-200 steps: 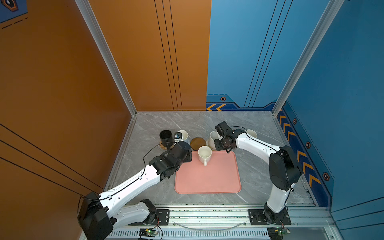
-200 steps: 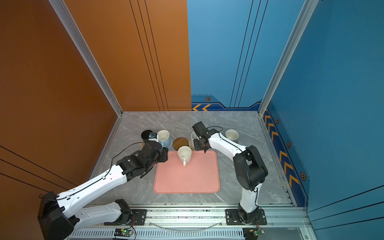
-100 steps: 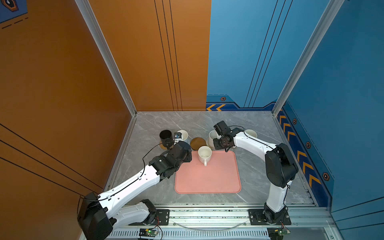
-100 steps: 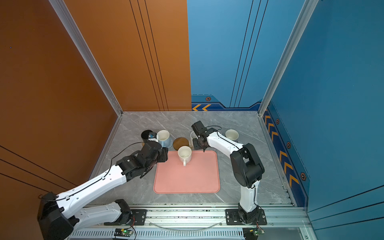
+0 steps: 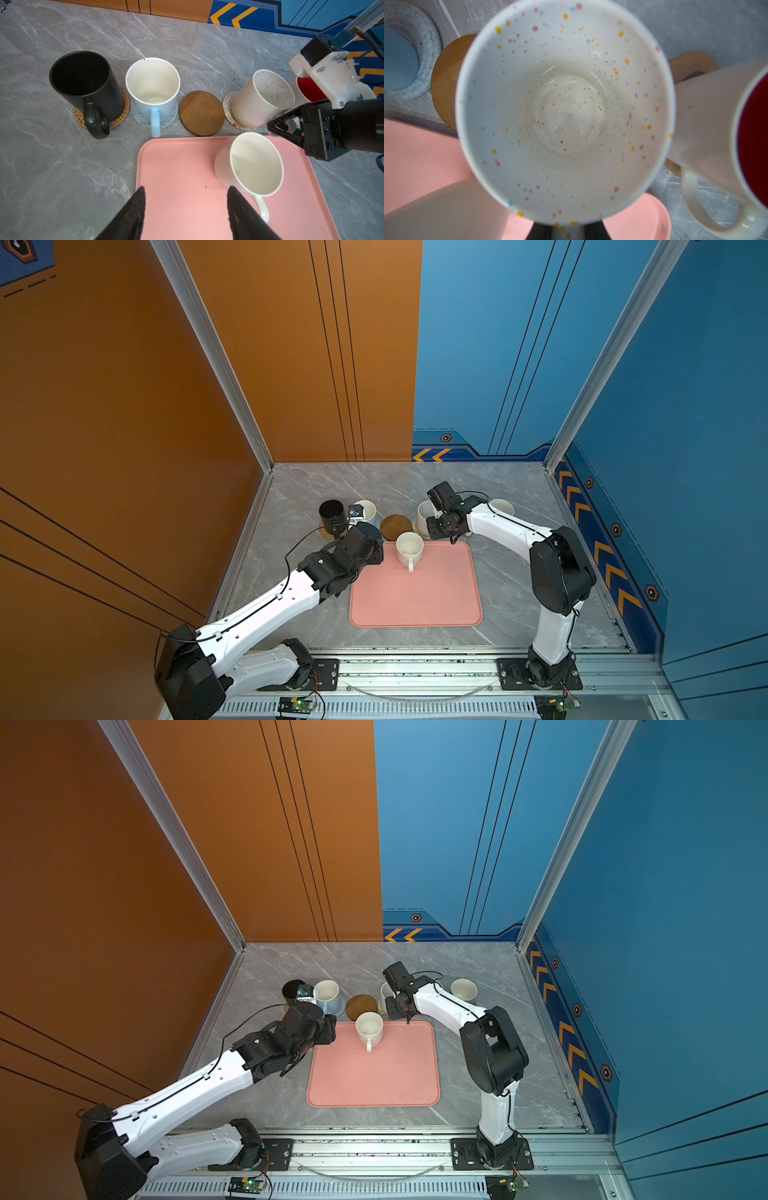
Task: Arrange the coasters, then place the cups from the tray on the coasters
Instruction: 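Lower the speckled mug onto the woven coaster and open the right gripper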
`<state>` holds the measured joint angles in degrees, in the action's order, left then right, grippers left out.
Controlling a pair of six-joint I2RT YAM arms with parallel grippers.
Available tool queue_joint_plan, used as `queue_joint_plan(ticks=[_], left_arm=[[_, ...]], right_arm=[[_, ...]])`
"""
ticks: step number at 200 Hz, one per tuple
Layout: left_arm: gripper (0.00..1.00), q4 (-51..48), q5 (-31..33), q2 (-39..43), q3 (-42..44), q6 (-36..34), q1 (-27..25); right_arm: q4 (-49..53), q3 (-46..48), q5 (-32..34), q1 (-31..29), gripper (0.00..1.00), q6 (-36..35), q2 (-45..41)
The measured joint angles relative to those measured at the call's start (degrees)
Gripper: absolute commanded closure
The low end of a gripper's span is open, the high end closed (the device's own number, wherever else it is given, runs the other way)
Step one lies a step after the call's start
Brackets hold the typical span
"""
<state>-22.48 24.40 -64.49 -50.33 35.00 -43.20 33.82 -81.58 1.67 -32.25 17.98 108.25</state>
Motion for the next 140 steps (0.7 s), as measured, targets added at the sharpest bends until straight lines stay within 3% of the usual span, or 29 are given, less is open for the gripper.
queue_joint_plan(ticks=[15,39,140], left_arm=[[0.36,0.00,0.00,0.00,0.00,0.00,0.00],[0.36,0.00,0.00,0.00,0.00,0.00,0.00],[0.36,0.00,0.00,0.00,0.00,-0.02,0.00]], right_arm=[[0.02,-0.28,0.02,0.00,0.98,-0.02,0.20],[0.02,-0.55,0.02,0.00,0.85,-0.02,0.35],[-0.04,-0.72,0.02,-0.37,0.59,0.02,0.35]])
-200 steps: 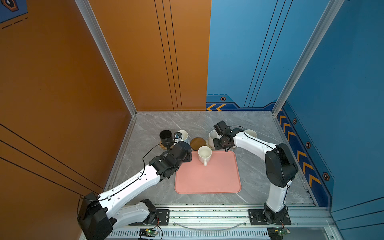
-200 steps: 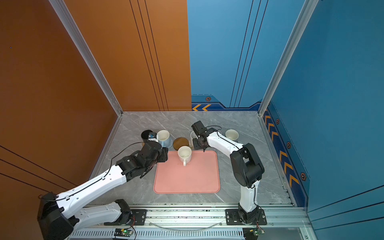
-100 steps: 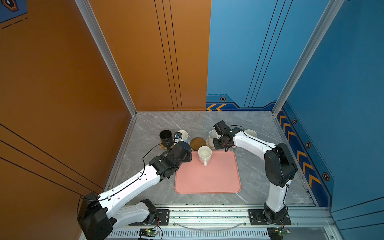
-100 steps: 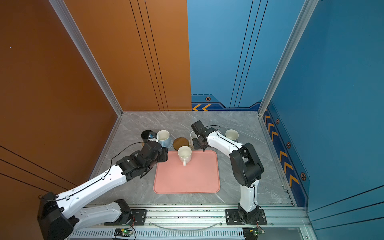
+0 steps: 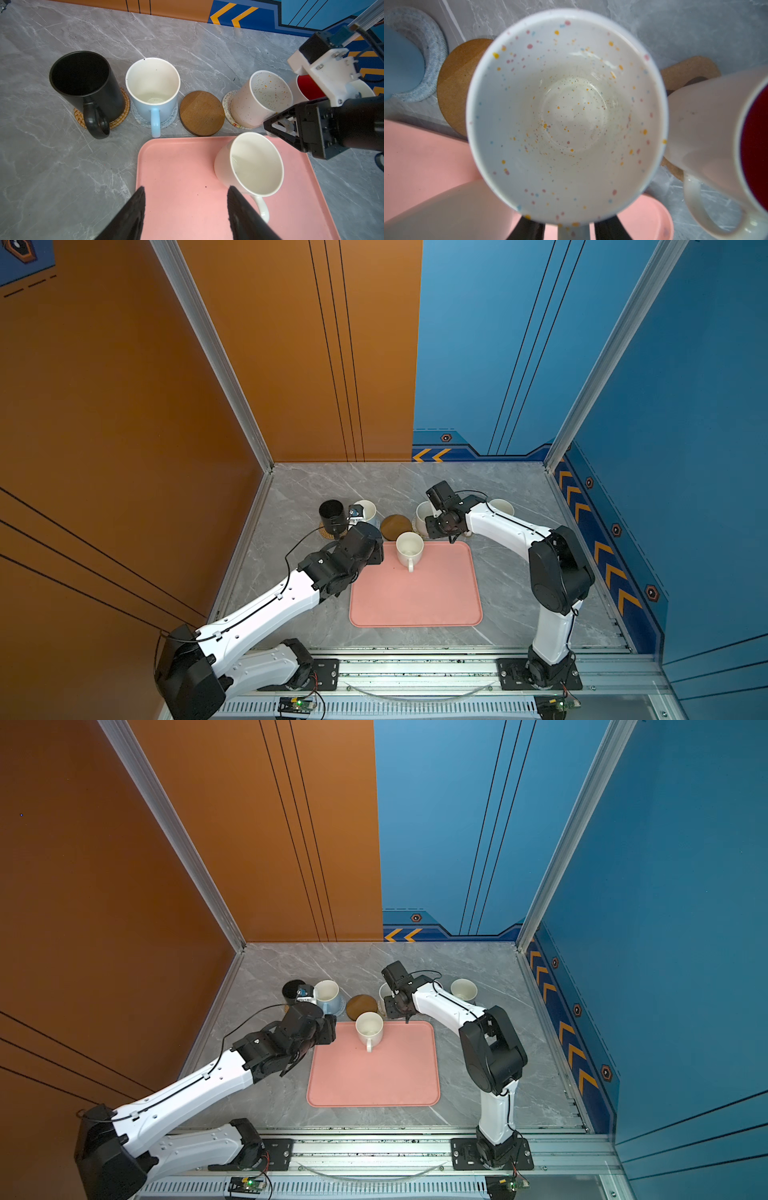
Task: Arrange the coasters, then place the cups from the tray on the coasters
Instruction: 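Lower the speckled mug onto the woven coaster and open the right gripper, then raise the right gripper while the left moves over the plain white mug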
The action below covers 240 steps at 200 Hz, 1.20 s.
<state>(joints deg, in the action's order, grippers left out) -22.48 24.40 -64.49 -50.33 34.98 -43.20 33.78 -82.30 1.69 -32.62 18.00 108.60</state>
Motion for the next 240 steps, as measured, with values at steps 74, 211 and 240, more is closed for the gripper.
queue_joint_plan(ticks=[74,211,240], left_arm=[[0.37,0.00,-0.48,0.00,0.00,0.02,-0.37],[0.37,-1.77,-0.92,-11.65,-5.16,4.44,-11.85],[0.37,-2.60,-1.09,-15.43,-7.98,6.21,-12.79]], right_arm=[[-0.42,2.40,0.02,-0.04,0.45,1.11,-4.76],[-4.35,10.03,7.52,-1.55,0.37,6.47,-31.06],[-6.03,14.34,7.61,-0.72,0.36,7.26,-34.84]])
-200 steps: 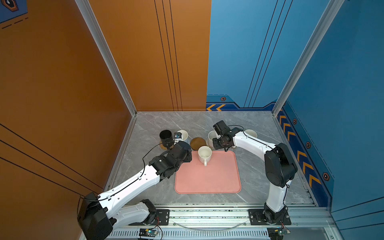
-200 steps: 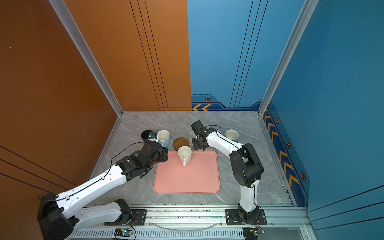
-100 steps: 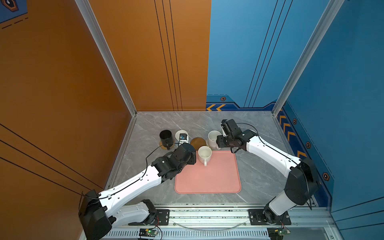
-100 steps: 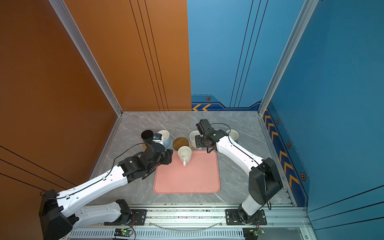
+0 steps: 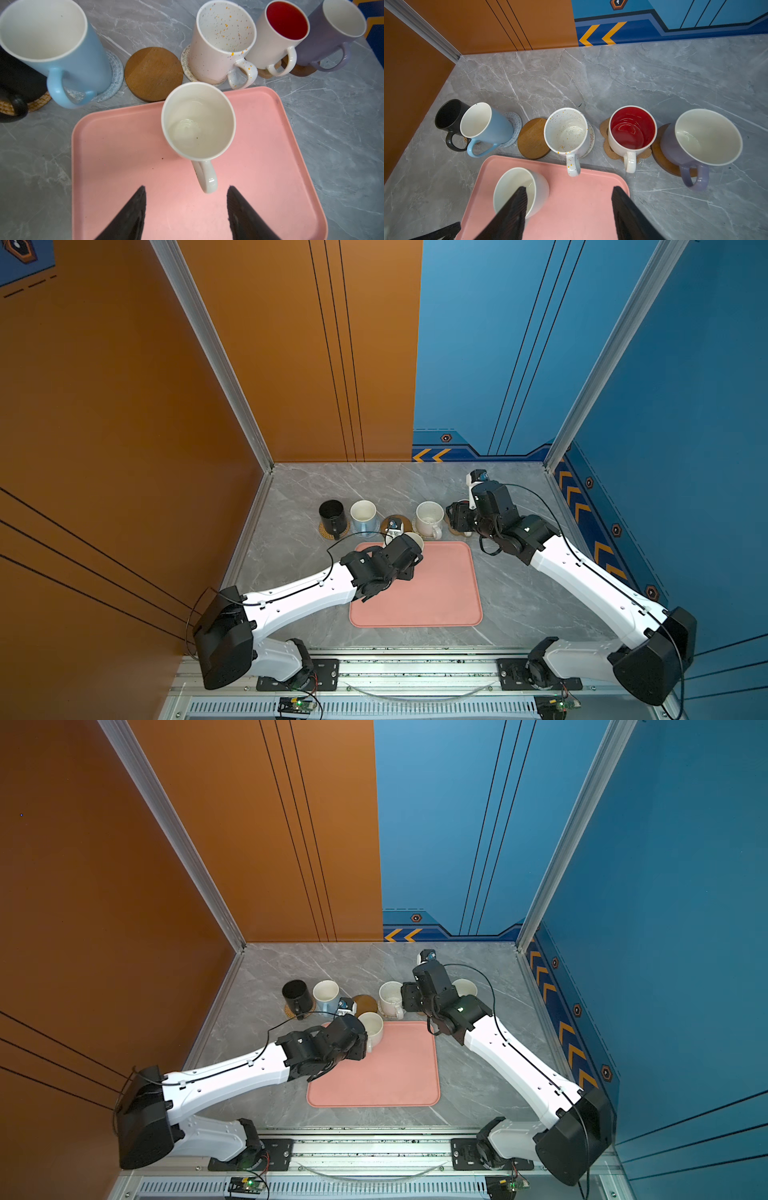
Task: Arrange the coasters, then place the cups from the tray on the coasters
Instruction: 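Raise the right gripper while the left moves over the plain white mug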
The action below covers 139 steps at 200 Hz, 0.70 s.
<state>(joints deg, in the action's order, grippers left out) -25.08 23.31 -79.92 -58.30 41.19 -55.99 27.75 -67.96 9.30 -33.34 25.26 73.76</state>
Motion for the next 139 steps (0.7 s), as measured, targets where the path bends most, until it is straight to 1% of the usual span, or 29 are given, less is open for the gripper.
queue_joint_plan(ticks=[40,93,139], left_arm=[[0.37,-0.02,-0.52,-5.09,-4.04,1.57,-0.57],[0.37,-0.46,-1.33,-8.66,-4.52,3.15,-0.72],[0.37,-0.87,-1.55,-11.96,-6.91,3.50,-0.72]], right_arm=[[-0.37,3.28,-0.02,2.43,0.36,0.55,-0.66],[-1.40,5.20,-0.33,4.37,0.36,0.76,-2.62],[-2.49,6.08,-1.38,5.31,0.36,0.79,-2.62]])
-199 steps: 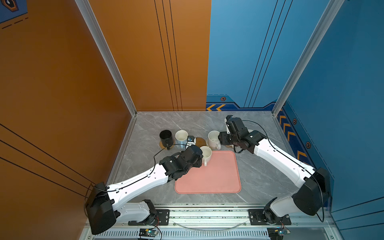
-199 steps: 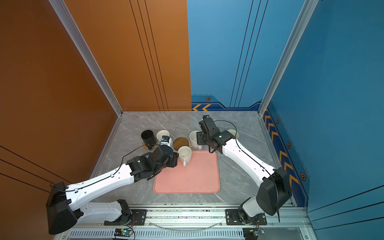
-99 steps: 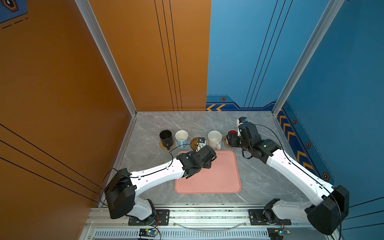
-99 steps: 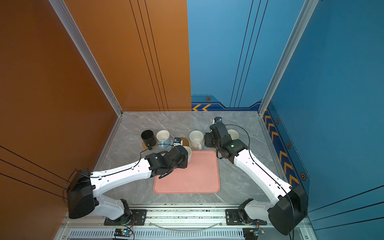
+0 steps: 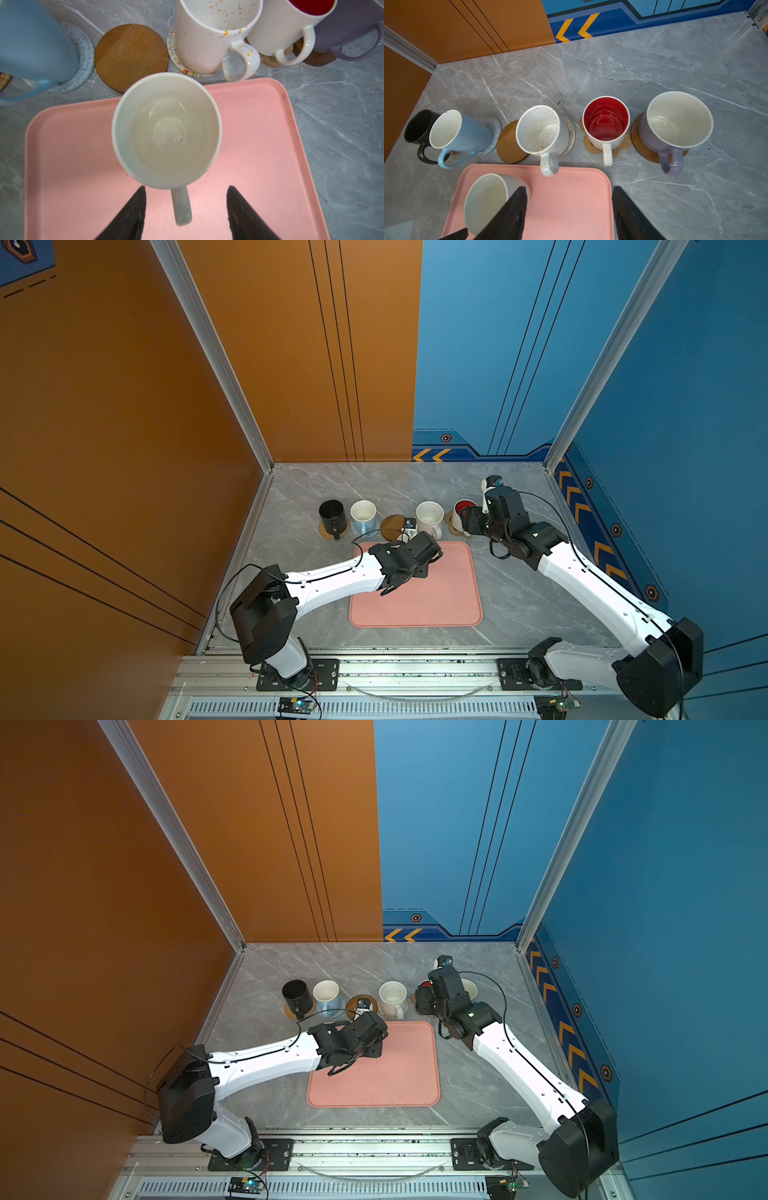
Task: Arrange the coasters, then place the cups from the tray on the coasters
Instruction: 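Raise the right gripper while the left moves over the plain white mug, then lower the left gripper into the plain white mug and close it, then carry the plain white mug with the left gripper to the wooden coaster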
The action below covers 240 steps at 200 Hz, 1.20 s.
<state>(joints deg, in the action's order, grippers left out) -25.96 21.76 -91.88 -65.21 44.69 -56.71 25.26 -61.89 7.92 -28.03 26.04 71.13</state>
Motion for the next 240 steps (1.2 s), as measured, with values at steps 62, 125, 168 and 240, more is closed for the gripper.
queue_joint_plan(ticks=[62,125,168,240], left_arm=[[0.42,-2.19,-1.09,-4.33,-2.27,0.00,0.13],[0.49,-2.73,-1.86,-6.64,-3.08,0.44,0.81],[0.56,-2.75,-2.38,-8.00,-3.10,1.01,1.22],[0.85,-3.30,-2.51,-8.33,-3.13,2.34,1.64]], right_arm=[[-0.44,0.90,-0.87,1.18,0.36,0.61,0.00],[-0.85,1.60,-1.92,2.03,0.36,0.87,-0.02],[-0.85,1.75,-1.95,2.34,0.36,1.03,-0.04],[-0.87,1.75,-1.99,2.60,0.37,1.03,-0.04]])
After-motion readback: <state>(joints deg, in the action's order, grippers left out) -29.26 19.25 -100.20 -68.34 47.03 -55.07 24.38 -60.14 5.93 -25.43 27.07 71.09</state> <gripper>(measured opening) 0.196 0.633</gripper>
